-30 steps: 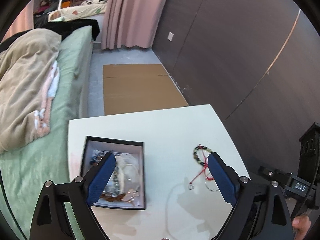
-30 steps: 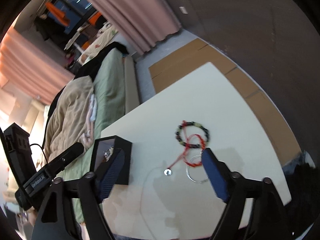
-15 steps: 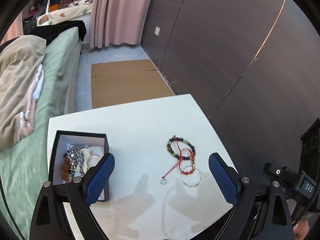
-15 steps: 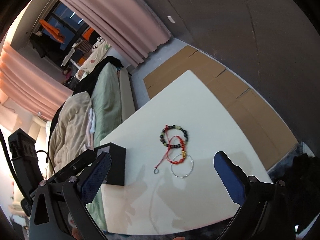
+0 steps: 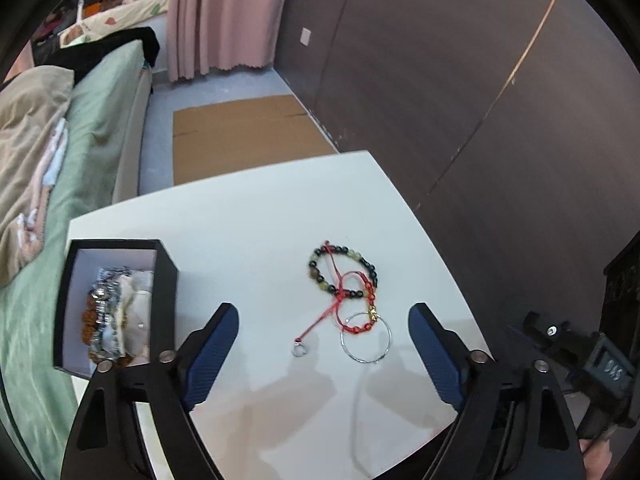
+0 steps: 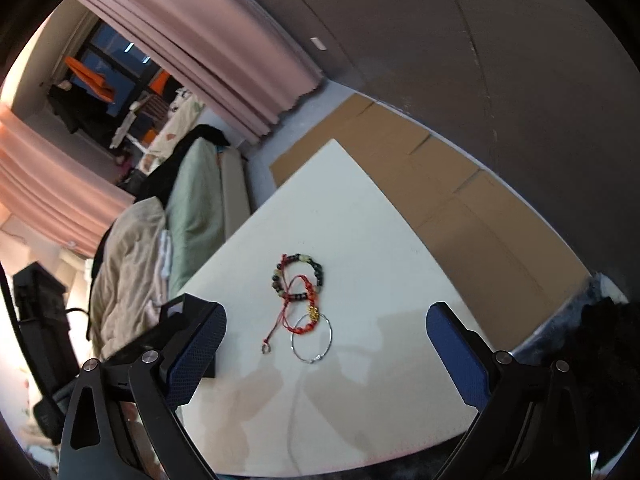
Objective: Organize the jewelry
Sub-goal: 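Move the left gripper to the red string bracelet and grasp its cord, then carry the red string bracelet into the box with left while right grasps the silver bangle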
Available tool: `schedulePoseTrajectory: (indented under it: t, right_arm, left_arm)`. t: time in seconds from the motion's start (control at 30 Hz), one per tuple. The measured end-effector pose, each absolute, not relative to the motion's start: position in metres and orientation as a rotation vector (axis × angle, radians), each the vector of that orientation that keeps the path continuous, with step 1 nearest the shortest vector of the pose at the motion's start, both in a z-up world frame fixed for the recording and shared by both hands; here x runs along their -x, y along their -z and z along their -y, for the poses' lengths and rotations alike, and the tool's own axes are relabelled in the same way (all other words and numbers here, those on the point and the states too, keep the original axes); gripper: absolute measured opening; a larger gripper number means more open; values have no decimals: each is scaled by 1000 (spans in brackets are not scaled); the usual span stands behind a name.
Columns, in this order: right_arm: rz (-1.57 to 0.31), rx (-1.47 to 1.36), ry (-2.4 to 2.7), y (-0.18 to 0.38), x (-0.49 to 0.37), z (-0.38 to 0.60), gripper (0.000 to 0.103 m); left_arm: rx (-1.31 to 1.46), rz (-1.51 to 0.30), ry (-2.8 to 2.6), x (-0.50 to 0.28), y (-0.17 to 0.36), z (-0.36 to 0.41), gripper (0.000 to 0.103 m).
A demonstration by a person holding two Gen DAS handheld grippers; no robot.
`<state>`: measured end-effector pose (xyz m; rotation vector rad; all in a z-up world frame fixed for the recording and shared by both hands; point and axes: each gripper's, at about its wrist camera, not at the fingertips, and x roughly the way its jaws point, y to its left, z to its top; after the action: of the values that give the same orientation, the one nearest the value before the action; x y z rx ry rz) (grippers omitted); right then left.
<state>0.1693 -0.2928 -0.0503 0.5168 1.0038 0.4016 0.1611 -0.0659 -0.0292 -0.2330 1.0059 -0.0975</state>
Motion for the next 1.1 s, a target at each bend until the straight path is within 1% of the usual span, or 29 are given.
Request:
schedulePoseTrajectory:
  t: [0.07, 0.13, 0.17, 0.23, 0.3, 0.43, 0.5, 0.53, 0.7, 0.8, 0.87, 0.93, 1.0, 1.07, 1.1]
  right_arm:
    - [-1004, -526, -428, 51, -172, 296, 102]
    - [-1014, -540, -448, 53, -175, 302, 101]
    - [-1019, -546, -453, 55, -178, 305, 99]
    - [-1028, -553, -461, 58, -182, 310, 91]
    - [-1039, -565, -468, 62, -186, 313, 86]
    - [-1077, -607, -478, 74, -197, 317, 75]
    - [-1085, -616, -483, 77, -201, 317, 74]
    - [-1087, -614, -483, 78, -202, 316, 74]
    - [-1097, -602, -482, 80, -208, 313, 73]
    - [-1099, -599, -484, 80, -210, 310, 73]
    - [-1100, -594, -489, 80, -210, 307, 73]
    - [-1102, -587, -499, 80, -210, 303, 71]
    - [-1108, -583, -516, 81, -212, 298, 67]
    - [-1126, -579, -529, 84, -212, 291, 63]
    - [-1131, -575, -535, 84, -212, 288, 59]
  left_arm:
    - [232, -1021, 106, -166, 35, 70, 80]
    - [239, -1035, 117, -171, 41, 73, 74]
    - [245, -1041, 121, -174, 43, 74, 73]
    - [254, -1048, 132, -179, 46, 77, 70]
    - [253, -1051, 142, -184, 48, 81, 69]
    - [248, -1063, 155, -194, 55, 88, 61]
    - [241, -1075, 151, -200, 61, 90, 58]
    - [236, -1085, 147, -203, 65, 91, 53]
    - [198, -1156, 143, -211, 86, 97, 42]
    - [199, -1179, 150, -213, 96, 98, 41]
    - [173, -1187, 142, -214, 103, 100, 33]
    - [158, -1213, 140, -213, 110, 101, 5]
    - [160, -1196, 134, -210, 108, 98, 2]
    - [183, -1176, 159, -206, 102, 93, 2]
    - [181, -1161, 163, -204, 97, 91, 2]
